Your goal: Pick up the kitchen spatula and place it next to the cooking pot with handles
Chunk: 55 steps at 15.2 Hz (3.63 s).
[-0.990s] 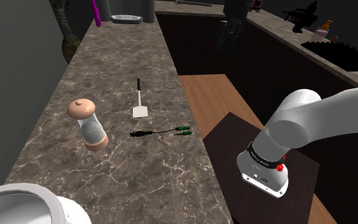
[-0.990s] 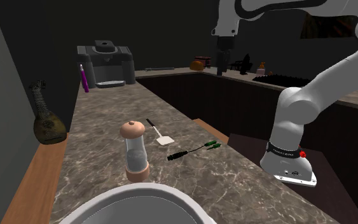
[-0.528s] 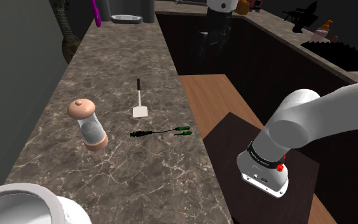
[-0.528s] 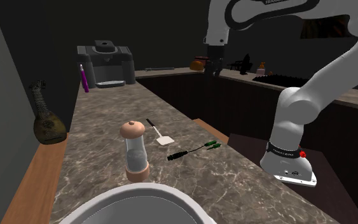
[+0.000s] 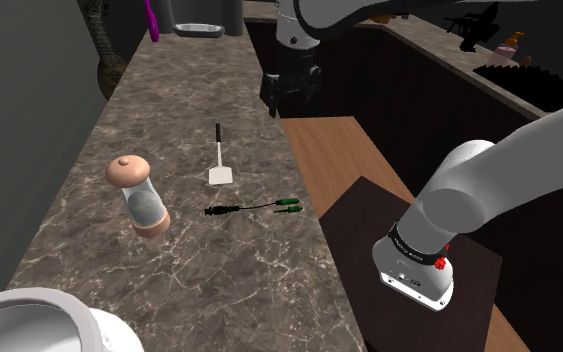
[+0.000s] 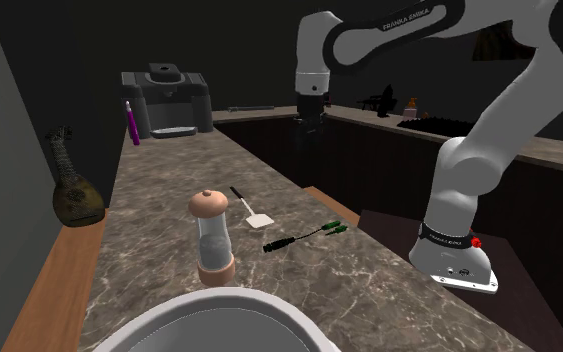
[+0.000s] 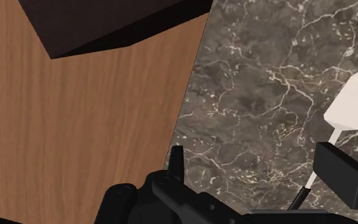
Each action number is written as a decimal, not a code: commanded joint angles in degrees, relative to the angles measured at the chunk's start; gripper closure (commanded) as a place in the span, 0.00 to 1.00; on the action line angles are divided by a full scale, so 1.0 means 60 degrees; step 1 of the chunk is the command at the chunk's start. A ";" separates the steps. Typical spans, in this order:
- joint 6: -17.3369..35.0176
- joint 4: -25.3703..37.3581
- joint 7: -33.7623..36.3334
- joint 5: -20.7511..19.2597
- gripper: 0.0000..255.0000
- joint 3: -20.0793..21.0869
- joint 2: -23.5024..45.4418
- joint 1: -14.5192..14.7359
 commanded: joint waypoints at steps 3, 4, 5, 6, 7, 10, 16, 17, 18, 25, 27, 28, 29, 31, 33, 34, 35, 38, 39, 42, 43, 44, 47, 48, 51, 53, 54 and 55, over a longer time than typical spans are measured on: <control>0.0921 0.0500 0.1330 -0.0042 0.00 0.0614 0.1368 -0.0113; 0.1120 0.0660 0.1666 -0.0098 0.00 0.0753 0.1721 -0.0143; 0.1308 0.0835 0.2006 -0.0172 0.00 0.0885 0.2082 -0.0174; 0.1486 0.1024 0.2350 -0.0264 0.00 0.1012 0.2450 -0.0203; 0.1652 0.1229 0.2700 -0.0376 0.00 0.1124 0.2825 -0.0225; 0.2069 0.1930 0.3767 -0.0807 0.00 0.1392 0.3982 -0.0253; 0.2504 0.3726 0.5827 -0.1889 0.00 0.1497 0.6368 0.0008; 0.2505 0.3734 0.5832 -0.1890 0.00 0.1481 0.6377 0.0024; 0.2616 0.3685 0.5857 -0.1928 0.00 0.1467 0.6445 0.0032; 0.3332 0.3416 0.6044 -0.2211 0.00 0.1375 0.6933 0.0076; 0.3332 0.3416 0.6044 -0.2211 0.00 0.1375 0.6933 0.0076; 0.3332 0.3416 0.6044 -0.2211 0.00 0.1375 0.6933 0.0076; 0.3332 0.3416 0.6044 -0.2211 0.00 0.1375 0.6933 0.0076; 0.3332 0.3416 0.6044 -0.2211 0.00 0.1375 0.6933 0.0076; 0.3331 0.3417 0.6044 -0.2211 1.00 0.1375 0.6932 0.0076; 0.3331 0.3417 0.6044 -0.2211 1.00 0.1375 0.6932 0.0076; 0.3331 0.3417 0.6044 -0.2211 1.00 0.1375 0.6932 0.0076; 0.3331 0.3417 0.6044 -0.2211 1.00 0.1375 0.6932 0.0076; 0.3331 0.3417 0.6044 -0.2211 1.00 0.1375 0.6932 0.0076; 0.3332 0.3416 0.6044 -0.2211 1.00 0.1375 0.6933 0.0076; 0.3223 0.3458 0.6009 -0.2166 1.00 0.1390 0.6858 0.0065; 0.3113 0.3503 0.5976 -0.2123 1.00 0.1403 0.6787 0.0056; 0.2780 0.3650 0.5880 -0.1998 1.00 0.1438 0.6582 0.0030; 0.2667 0.3703 0.5849 -0.1959 1.00 0.1448 0.6517 0.0022; 0.2328 0.3875 0.5762 -0.1849 1.00 0.1474 0.6332 0.0003; 0.2098 0.4001 0.5708 -0.1782 1.00 0.1489 0.6218 -0.0009; 0.1983 0.4067 0.5682 -0.1750 1.00 0.1495 0.6163 -0.0014; 0.1867 0.4135 0.5657 -0.1720 1.00 0.1501 0.6111 -0.0018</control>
